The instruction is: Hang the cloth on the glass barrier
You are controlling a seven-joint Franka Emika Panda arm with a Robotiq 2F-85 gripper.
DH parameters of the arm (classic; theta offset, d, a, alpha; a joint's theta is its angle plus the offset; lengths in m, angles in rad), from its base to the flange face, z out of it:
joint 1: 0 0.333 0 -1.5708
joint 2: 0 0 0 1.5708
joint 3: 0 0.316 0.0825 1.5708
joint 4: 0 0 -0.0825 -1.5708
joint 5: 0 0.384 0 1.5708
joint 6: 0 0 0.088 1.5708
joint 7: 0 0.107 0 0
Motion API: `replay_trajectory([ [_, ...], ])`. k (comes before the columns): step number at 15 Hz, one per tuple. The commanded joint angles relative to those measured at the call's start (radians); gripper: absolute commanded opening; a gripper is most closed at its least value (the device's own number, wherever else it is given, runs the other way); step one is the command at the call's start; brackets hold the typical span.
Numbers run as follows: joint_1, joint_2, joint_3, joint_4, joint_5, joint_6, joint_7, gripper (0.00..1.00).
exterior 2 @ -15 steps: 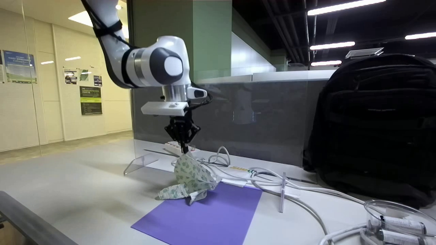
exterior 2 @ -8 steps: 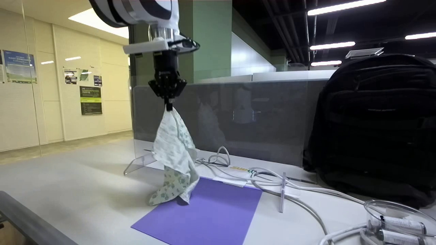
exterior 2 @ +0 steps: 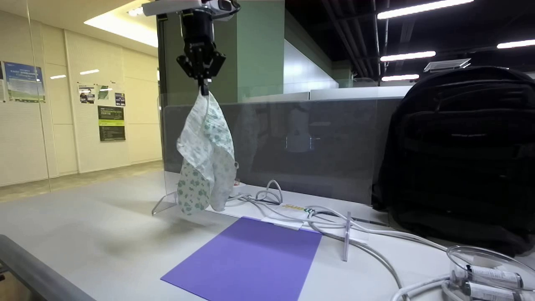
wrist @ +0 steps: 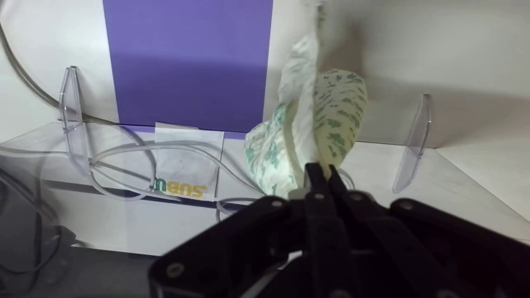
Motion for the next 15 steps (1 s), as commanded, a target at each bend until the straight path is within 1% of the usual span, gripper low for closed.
replay_trajectory([
  [1,0.004,0.007,-0.002,-0.005,0.001,0.002,-0.001,0.01],
  [3,0.005,0.015,0.005,-0.003,-0.012,0.027,0.010,0.01],
  [8,0.008,0.012,0.034,0.067,-0.099,0.107,0.030,0.01],
  [11,0.002,0.016,0.051,0.136,-0.176,0.164,0.062,0.01],
  [15,-0.015,0.055,0.055,0.252,-0.245,0.227,0.134,0.01],
])
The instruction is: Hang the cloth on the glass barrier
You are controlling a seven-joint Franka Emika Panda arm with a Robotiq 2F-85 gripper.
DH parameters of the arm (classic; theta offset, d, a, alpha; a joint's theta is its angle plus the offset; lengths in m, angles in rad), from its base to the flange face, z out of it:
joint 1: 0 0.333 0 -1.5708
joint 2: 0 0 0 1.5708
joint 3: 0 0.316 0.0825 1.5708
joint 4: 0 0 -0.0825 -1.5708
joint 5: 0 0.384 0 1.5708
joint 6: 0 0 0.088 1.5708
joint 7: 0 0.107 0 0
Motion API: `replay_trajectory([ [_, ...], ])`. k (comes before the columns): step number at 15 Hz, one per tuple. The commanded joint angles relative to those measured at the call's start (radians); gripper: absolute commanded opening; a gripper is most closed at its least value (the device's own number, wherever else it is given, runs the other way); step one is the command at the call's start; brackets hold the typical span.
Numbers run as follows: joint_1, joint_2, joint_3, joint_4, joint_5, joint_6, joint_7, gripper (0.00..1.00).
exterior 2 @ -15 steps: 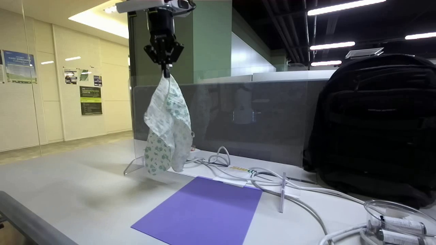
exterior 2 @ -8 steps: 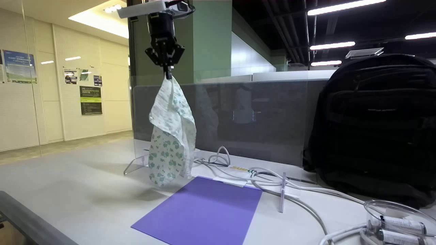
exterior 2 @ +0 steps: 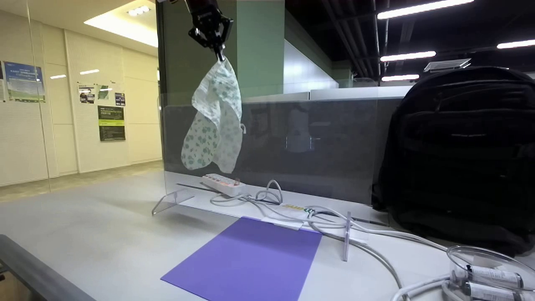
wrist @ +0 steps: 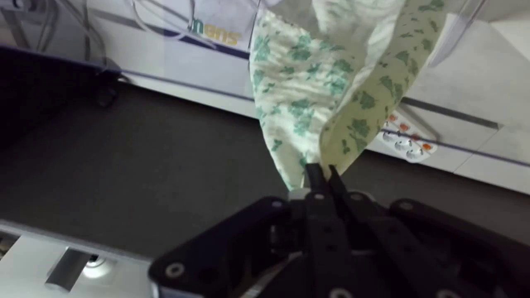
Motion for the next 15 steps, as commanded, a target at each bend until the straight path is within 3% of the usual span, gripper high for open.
replay_trajectory([
  [1,-0.021,0.056,0.006,0.127,-0.072,0.028,0.096,0.01],
  [8,-0.052,0.190,-0.009,0.236,-0.243,0.049,0.314,0.01],
  [15,-0.004,0.338,-0.059,0.353,-0.341,0.047,0.516,0.01],
])
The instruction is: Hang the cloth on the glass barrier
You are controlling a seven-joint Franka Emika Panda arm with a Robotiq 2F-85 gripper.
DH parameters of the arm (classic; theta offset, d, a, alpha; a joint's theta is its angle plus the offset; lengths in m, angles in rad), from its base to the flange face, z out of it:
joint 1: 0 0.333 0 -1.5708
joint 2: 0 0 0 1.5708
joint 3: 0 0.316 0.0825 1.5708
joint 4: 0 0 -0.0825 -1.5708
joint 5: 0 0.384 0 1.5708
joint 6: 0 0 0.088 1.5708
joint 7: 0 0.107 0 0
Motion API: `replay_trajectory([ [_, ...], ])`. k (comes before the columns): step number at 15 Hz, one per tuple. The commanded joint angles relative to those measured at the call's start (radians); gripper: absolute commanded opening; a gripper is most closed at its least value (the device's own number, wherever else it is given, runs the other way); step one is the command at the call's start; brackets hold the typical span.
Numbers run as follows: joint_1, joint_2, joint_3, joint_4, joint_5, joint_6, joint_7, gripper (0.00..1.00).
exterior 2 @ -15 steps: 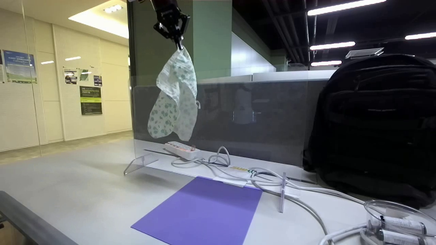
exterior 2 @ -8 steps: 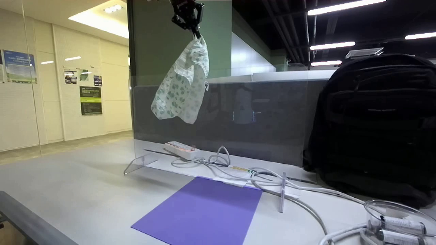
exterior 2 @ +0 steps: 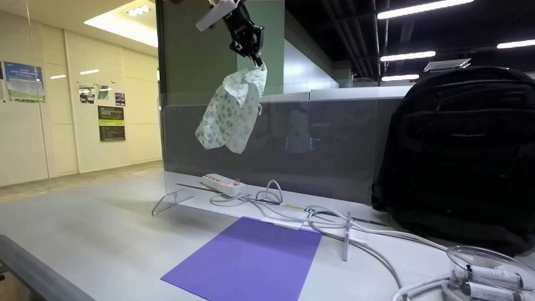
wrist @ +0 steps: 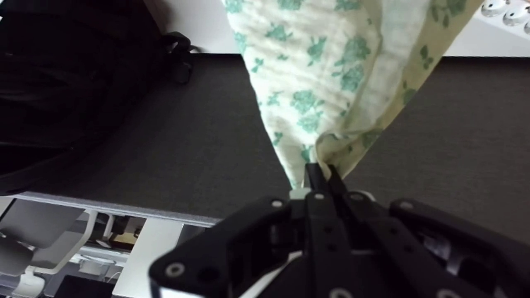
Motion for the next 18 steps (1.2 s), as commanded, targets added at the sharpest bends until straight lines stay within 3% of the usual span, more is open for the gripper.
replay_trajectory([
  [1,0.042,0.082,-0.041,0.103,-0.053,-0.008,0.108,0.01],
  [6,0.072,0.151,-0.086,0.152,-0.025,0.025,0.137,0.01],
  [7,0.078,0.158,-0.092,0.158,-0.018,0.028,0.134,0.28],
  [9,0.089,0.165,-0.100,0.165,-0.007,0.031,0.122,0.33],
  [18,0.129,0.134,-0.100,0.174,0.019,-0.053,0.098,0.95],
])
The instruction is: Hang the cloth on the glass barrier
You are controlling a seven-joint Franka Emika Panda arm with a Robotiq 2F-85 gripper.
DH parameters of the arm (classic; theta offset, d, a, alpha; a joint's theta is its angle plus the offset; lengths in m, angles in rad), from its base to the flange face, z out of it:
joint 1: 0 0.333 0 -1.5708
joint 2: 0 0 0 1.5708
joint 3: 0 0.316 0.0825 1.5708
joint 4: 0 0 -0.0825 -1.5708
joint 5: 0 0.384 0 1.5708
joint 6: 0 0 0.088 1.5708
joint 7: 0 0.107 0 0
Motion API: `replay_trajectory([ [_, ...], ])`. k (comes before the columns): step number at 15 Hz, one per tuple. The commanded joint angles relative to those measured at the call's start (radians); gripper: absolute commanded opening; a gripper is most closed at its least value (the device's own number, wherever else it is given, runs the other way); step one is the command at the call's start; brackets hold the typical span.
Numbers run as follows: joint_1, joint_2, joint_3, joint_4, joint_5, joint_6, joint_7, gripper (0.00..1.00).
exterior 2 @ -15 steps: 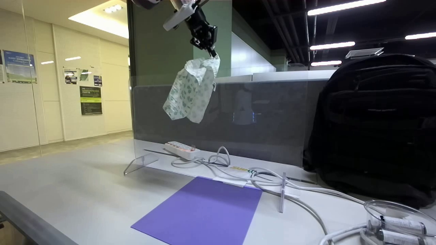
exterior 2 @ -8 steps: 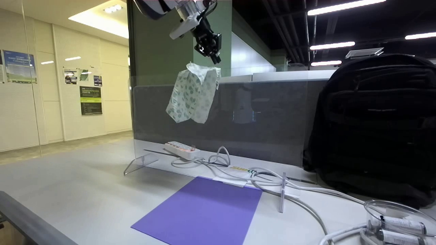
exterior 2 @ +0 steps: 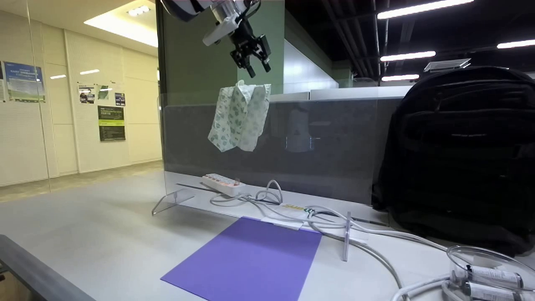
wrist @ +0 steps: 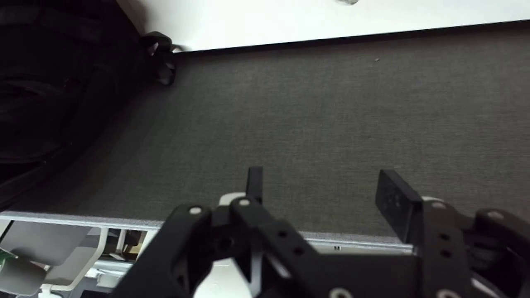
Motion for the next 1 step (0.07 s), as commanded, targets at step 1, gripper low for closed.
replay_trajectory([
  [1,0.022,-0.027,0.000,0.016,0.026,-0.061,-0.020,0.99],
])
